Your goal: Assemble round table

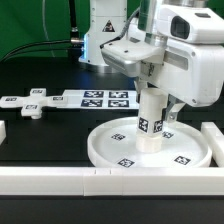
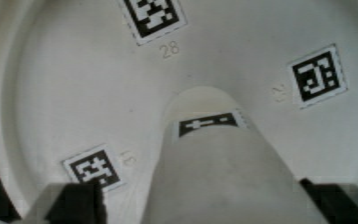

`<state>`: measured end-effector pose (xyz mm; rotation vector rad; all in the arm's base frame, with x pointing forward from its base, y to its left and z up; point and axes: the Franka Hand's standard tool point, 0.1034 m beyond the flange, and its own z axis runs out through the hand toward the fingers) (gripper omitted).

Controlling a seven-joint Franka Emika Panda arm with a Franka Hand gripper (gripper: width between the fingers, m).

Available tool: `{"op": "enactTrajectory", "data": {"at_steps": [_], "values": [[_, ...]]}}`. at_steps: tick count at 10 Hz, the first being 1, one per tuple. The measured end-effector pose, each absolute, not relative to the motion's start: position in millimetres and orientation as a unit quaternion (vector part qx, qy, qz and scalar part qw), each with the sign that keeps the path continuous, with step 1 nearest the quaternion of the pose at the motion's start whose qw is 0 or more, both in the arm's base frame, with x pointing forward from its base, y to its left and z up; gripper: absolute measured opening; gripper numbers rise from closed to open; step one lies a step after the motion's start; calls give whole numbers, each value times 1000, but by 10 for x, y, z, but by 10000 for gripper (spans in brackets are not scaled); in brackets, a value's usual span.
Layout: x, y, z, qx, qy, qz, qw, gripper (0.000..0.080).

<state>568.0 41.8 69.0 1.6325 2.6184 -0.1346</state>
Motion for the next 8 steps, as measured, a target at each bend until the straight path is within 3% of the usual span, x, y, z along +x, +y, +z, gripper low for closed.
{"op": "enactTrajectory", "data": {"at_steps": [1, 5, 8], "values": [[5677, 410, 689, 529, 847, -45, 26, 403], [5675, 410, 689, 544, 837, -44, 26, 405], [5631, 406, 683, 700, 712, -51, 24, 406]]}}
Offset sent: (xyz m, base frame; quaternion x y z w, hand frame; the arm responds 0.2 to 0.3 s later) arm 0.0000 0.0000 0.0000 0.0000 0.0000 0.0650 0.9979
